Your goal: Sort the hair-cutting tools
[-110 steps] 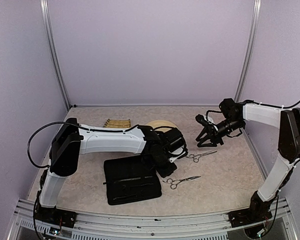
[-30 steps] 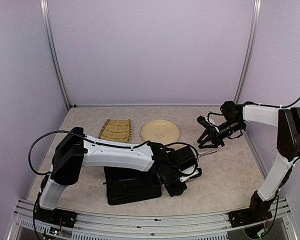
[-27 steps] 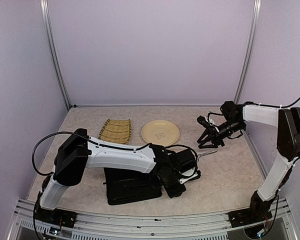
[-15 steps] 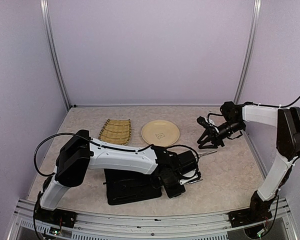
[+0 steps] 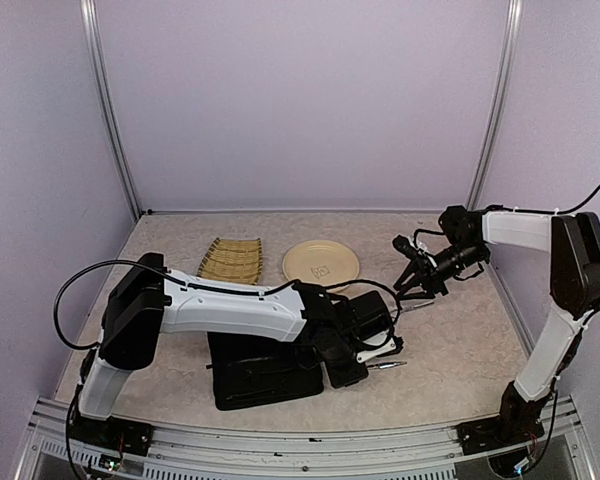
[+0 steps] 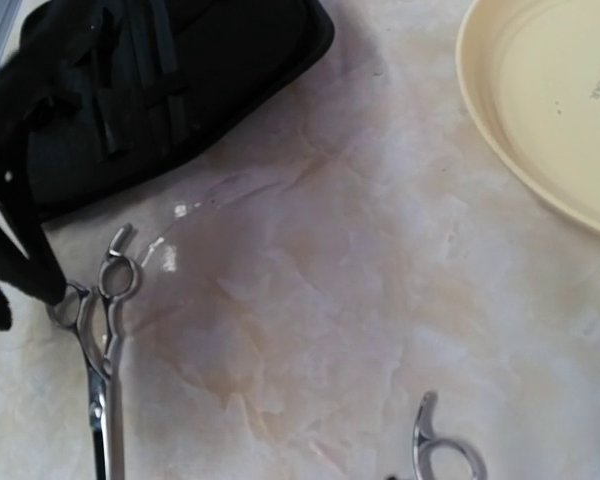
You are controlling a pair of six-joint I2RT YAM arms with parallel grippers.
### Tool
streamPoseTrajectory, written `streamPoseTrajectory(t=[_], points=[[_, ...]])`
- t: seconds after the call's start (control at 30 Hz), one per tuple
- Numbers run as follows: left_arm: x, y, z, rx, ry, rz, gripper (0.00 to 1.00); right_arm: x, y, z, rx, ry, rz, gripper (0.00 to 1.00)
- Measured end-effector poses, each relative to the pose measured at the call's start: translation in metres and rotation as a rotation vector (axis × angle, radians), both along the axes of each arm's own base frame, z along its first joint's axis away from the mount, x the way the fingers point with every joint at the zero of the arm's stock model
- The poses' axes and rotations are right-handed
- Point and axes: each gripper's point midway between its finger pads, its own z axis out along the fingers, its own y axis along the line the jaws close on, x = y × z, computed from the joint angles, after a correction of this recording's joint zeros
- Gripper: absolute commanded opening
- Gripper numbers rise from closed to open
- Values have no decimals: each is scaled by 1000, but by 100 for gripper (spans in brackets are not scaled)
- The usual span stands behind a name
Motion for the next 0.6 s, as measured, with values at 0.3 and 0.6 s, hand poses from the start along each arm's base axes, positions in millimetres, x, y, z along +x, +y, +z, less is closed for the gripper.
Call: streamPoseTrajectory(t=[0.3, 0.6], points=[[-2, 5, -4, 25, 11, -45, 27, -2, 0, -2, -2, 13, 1, 35], [-2, 1, -20, 53, 24, -64, 26, -3, 0, -3, -4, 21, 2, 34]])
